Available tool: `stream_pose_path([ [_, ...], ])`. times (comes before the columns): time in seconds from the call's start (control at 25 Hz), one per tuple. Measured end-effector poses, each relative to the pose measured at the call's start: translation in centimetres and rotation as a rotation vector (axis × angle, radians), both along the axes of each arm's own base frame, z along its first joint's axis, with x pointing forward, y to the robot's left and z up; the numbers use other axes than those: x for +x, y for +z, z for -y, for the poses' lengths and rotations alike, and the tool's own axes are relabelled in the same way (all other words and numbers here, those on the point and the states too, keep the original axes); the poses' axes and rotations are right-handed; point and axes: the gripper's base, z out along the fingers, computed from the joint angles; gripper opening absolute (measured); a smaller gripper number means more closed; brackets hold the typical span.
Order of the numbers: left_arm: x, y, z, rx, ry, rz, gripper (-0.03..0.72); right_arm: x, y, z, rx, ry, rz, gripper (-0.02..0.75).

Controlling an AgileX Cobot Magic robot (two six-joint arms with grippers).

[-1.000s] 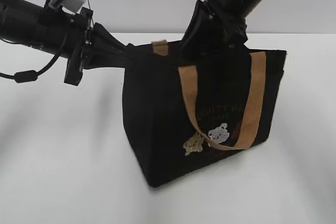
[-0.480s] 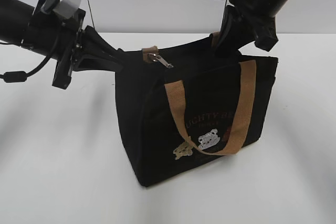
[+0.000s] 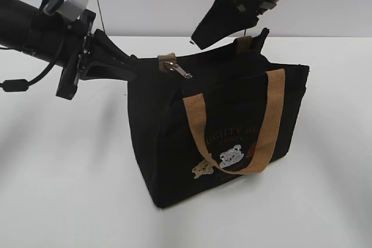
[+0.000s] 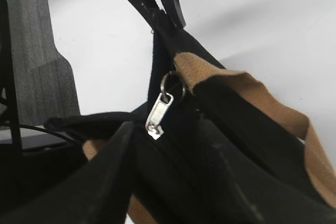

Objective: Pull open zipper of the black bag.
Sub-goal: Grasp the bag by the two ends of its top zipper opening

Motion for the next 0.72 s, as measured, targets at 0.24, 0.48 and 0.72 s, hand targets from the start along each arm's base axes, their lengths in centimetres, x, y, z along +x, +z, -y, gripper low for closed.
stream_pose_path([
  [0.24, 0.0, 0.0, 0.0, 0.0, 0.001, -0.001, 0.052, -1.9, -0.2, -3.3, -0.024, -0.034, -0.099, 0.362],
  [0.48, 0.0, 0.0, 0.0, -0.002, 0.009, -0.015, 0.052, -2.2, -0.7, -4.9, -0.11, -0.214, -0.122, 0.322],
  [0.72, 0.0, 0.0, 0.0, -0.001, 0.009, -0.016, 0.052, -1.9, -0.7, -5.0, -0.091, -0.345, -0.181, 0.313],
])
